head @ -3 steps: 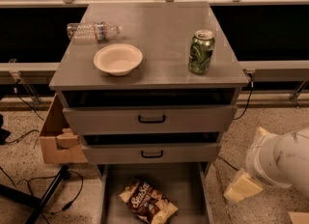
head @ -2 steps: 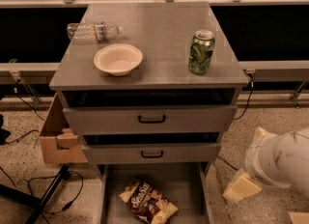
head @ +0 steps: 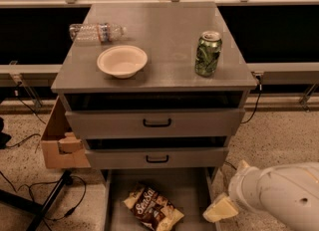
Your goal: Pick brown chip bag from bottom drawer and place on counter
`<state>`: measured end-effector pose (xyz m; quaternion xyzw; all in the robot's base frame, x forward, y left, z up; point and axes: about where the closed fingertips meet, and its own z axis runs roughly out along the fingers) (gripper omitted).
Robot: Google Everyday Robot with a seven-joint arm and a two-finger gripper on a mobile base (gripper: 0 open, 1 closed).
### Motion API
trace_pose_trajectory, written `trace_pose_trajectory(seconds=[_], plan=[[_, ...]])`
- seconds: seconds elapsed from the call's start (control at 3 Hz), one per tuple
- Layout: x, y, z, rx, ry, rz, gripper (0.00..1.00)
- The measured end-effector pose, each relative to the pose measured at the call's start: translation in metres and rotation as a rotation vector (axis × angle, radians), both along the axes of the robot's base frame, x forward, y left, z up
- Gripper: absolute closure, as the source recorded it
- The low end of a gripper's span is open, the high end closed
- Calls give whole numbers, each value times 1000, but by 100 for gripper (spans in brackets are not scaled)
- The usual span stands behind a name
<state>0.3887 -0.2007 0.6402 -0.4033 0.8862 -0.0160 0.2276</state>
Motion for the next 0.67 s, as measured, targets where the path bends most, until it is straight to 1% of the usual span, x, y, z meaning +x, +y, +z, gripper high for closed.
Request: trace_pose_trajectory(seconds=[0.33,0.67], plan=[[1,18,-66,141,22,-51,0],[6,29,-122,253,31,-109,0]])
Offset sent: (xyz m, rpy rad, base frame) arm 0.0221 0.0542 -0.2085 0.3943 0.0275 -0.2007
